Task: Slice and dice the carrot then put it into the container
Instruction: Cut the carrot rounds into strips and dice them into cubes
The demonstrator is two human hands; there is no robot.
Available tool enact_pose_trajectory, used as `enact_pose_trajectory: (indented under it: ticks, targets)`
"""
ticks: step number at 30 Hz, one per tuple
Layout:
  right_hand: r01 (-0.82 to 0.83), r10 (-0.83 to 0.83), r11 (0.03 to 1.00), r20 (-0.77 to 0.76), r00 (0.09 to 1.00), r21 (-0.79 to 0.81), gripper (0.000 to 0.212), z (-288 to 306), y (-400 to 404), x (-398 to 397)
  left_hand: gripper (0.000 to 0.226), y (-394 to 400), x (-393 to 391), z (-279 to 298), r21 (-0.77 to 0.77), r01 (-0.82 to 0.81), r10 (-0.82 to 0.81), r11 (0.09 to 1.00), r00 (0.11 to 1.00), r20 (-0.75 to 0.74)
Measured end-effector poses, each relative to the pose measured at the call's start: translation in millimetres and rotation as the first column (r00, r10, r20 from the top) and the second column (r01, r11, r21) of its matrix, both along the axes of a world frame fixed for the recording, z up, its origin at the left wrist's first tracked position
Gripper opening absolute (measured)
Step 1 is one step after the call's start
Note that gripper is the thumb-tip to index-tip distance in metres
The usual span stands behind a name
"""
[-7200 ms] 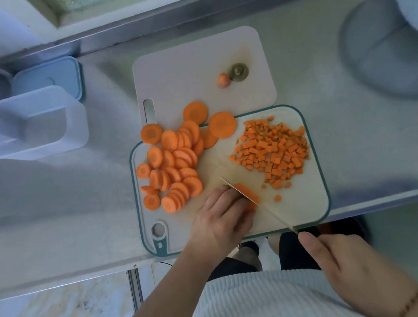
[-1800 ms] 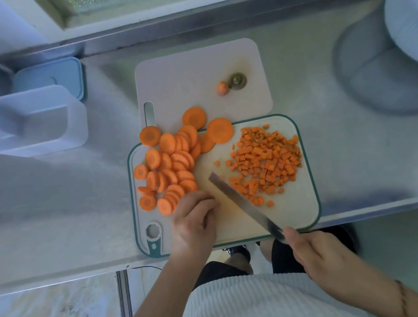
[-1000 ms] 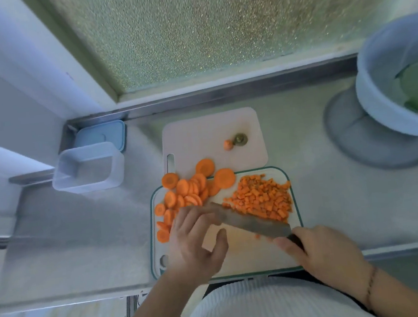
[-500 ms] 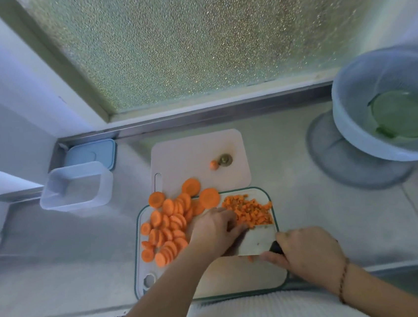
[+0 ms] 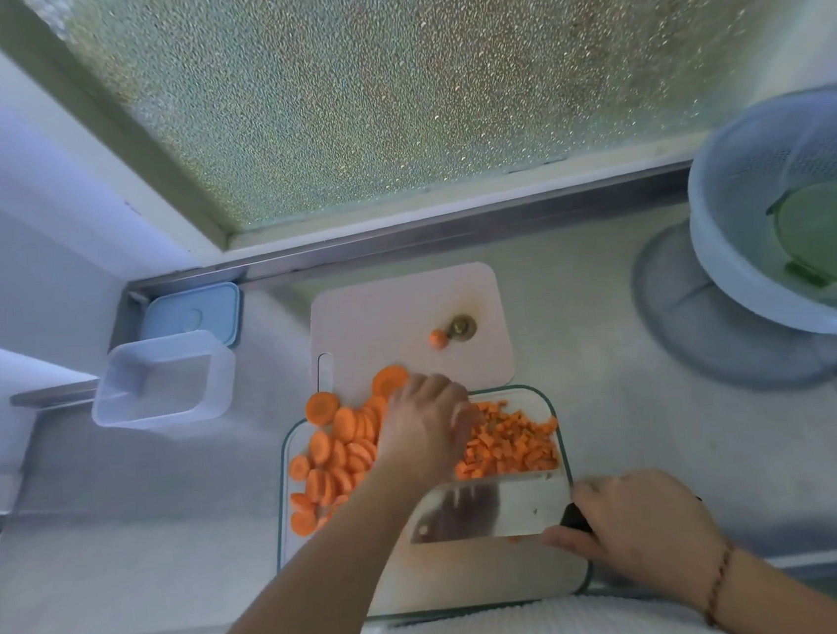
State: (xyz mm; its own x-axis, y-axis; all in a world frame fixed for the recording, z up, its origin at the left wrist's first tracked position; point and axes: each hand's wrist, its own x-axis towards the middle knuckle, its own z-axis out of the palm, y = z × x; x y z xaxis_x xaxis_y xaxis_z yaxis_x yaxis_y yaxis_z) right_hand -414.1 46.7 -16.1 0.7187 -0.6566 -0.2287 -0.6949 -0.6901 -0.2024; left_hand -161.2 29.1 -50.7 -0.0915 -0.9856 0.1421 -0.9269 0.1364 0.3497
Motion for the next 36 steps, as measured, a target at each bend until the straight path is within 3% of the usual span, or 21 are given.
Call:
enact_pose_trajectory:
  ticks: [2, 4, 7, 11, 14, 17, 22, 25, 32, 36]
  targets:
    - [0.036, -0.030, 0.995, 0.070, 0.997, -0.091, 0.105, -6, -1, -6, 0.034, -11, 14, 10, 0.155, -0.091, 0.067, 0.984, 0.986, 0.151]
    - [0.056, -0.054, 0.996, 0.027, 0.998, -0.073, 0.099, -17, -1, -11, 0.050, -17, 25, 11, 0.321, -0.150, 0.058, 0.935, 0.958, 0.280]
    - [0.093, -0.096, 0.992, -0.029, 0.995, -0.081, 0.079, -25, 0, -19, 0.052, -17, 29, 5, 0.349, -0.117, -0.016, 0.930, 0.935, 0.355]
    - [0.239, -0.240, 0.971, 0.072, 0.968, 0.025, 0.097, -10, 9, -25, 0.042, -15, 33, 1, 0.294, -0.078, 0.018, 0.953, 0.979, 0.202]
    - [0.319, -0.349, 0.886, 0.030, 0.937, 0.337, 0.088, 0, 15, -35, 0.022, 0, 41, 4, 0.169, -0.059, 0.080, 0.984, 0.989, -0.123]
    - [0.234, -0.237, 0.827, -0.059, 0.970, 0.511, 0.081, 6, 13, -37, 0.026, 34, 51, 10, 0.065, -0.198, 0.209, 0.978, 0.933, -0.294]
    - [0.165, -0.031, 0.798, -0.234, 0.972, 0.580, 0.087, 7, 0, -30, 0.021, 97, 54, 7, -0.021, -0.311, 0.277, 0.950, 0.872, -0.404]
    - [0.207, -0.016, 0.774, -0.309, 0.951, 0.599, 0.074, 4, -11, -20, 0.021, 130, 51, -5, 0.015, -0.290, 0.268, 0.957, 0.862, -0.431]
    - [0.323, -0.153, 0.712, -0.312, 0.938, 0.624, 0.056, 11, -46, 14, 0.026, 163, 39, -18, 0.041, -0.385, 0.362, 0.922, 0.820, -0.444]
    - [0.357, -0.232, 0.660, -0.272, 0.934, 0.661, 0.058, 13, -43, 27, 0.025, 163, 21, -27, 0.078, -0.279, 0.281, 0.957, 0.829, -0.483]
